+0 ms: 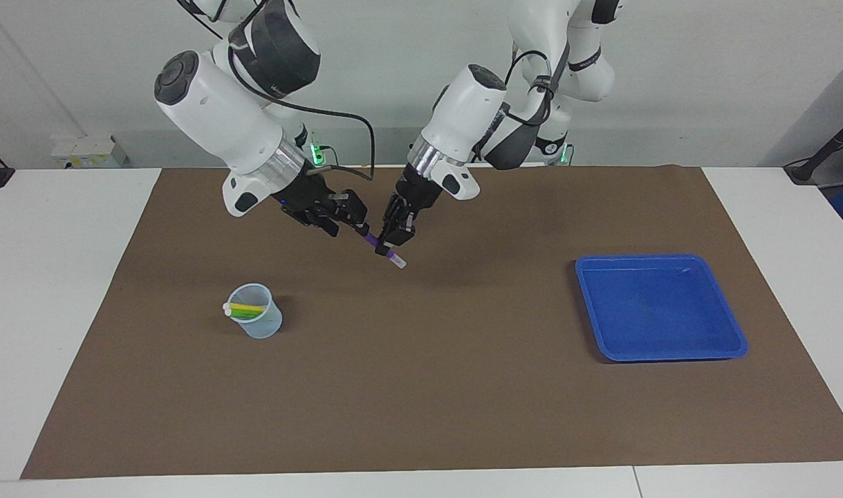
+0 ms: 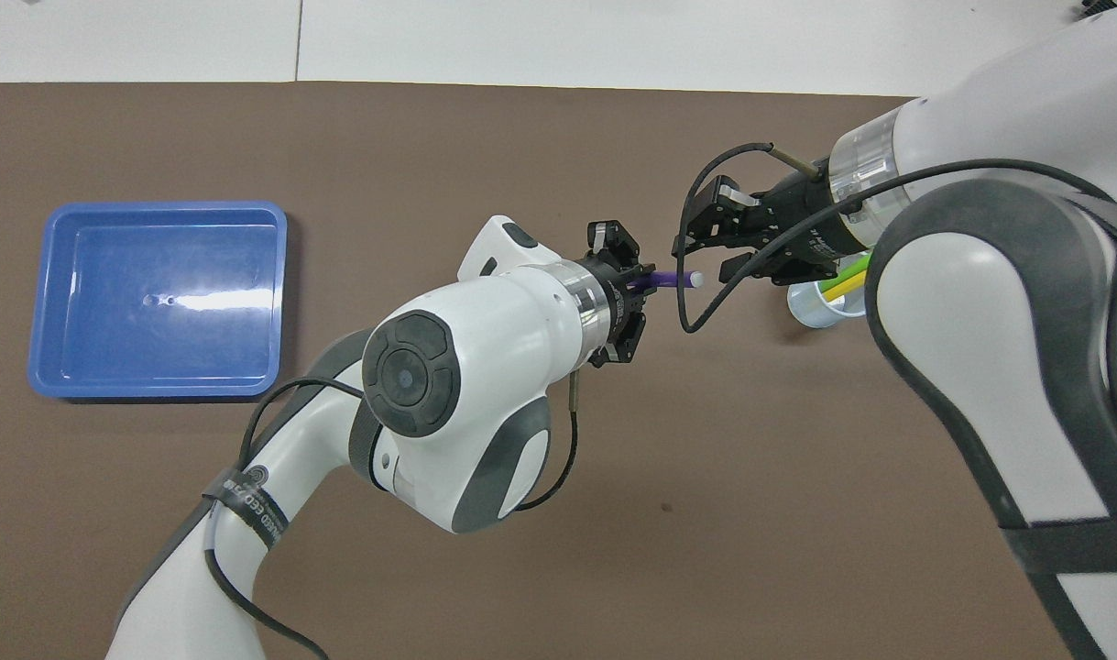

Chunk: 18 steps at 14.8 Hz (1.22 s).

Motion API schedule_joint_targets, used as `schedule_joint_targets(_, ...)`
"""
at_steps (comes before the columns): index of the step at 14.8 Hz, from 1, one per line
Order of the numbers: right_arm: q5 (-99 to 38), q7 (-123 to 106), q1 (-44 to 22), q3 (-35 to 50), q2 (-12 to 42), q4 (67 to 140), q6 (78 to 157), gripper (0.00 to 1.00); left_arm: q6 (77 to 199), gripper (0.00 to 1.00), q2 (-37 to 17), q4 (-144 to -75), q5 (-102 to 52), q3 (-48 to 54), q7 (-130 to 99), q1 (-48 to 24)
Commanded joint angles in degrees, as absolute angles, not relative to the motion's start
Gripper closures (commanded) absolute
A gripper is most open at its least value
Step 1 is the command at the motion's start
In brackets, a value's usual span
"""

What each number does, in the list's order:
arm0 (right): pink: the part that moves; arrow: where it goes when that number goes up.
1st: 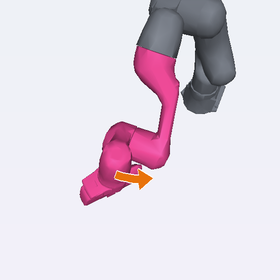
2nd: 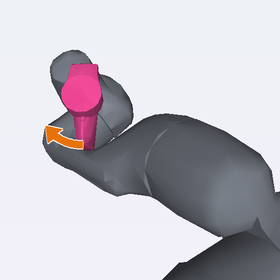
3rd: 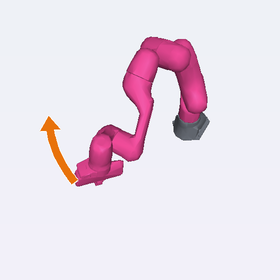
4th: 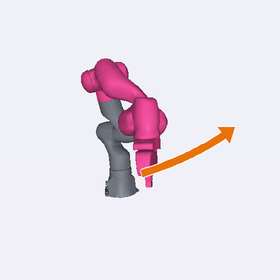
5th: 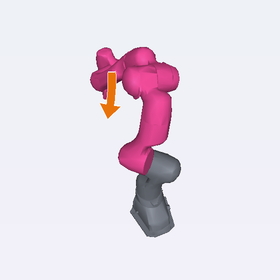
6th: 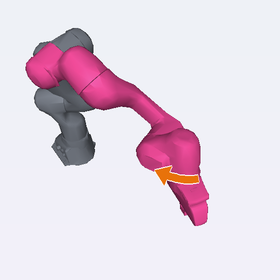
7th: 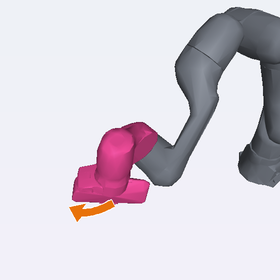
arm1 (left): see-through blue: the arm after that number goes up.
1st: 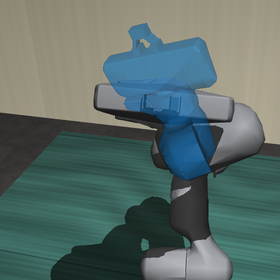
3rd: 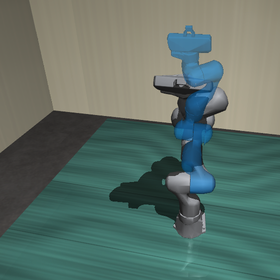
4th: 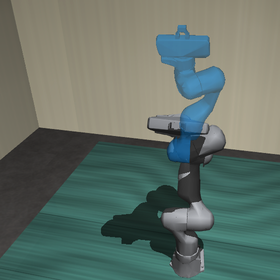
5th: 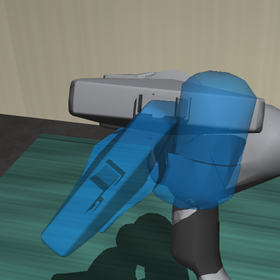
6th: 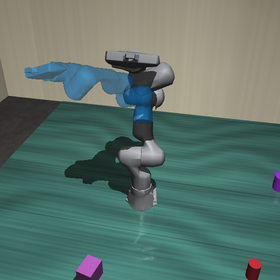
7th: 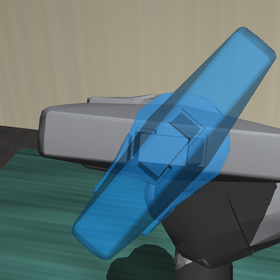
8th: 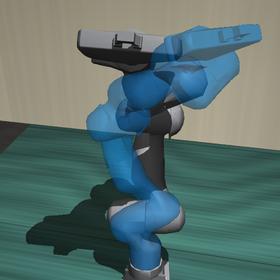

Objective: Right arm passes pens to left for tray arrangement
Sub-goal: 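Grasp the purple pen with the left gripper from the right gripper, then carry the purple pen to the tray while the right gripper returns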

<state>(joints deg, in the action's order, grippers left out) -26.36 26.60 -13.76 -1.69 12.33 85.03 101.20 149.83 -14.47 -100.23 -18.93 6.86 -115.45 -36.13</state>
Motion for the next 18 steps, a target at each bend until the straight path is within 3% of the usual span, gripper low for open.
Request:
schedule_joint_targets(1,-23.0,21.6,-12.0,-1.7,11.3,84.8,99.8,0.00,146.4,1.00,-14.3,-99.0,-18.1,6.8,-110.9,-34.5)
schedule_joint_targets(8,-14.5,-7.0,-3.9,-1.7,11.6,89.6,101.5,0.00,129.1,1.00,-13.1,-97.9,-18.2,6.8,-85.7,-24.8)
schedule_joint_targets(12,-13.8,-20.6,-2.4,-1.7,12.4,95.4,107.6,0.00,121.1,1.00,-11.9,-98.6,-18.2,6.9,-69.9,-16.5)
schedule_joint_targets(18,-14.9,-36.6,2.3,-1.5,15.8,96.9,110.5,0.00,116.7,1.00,-8.5,-104.8,-18.1,6.3,-38.5,-4.8)
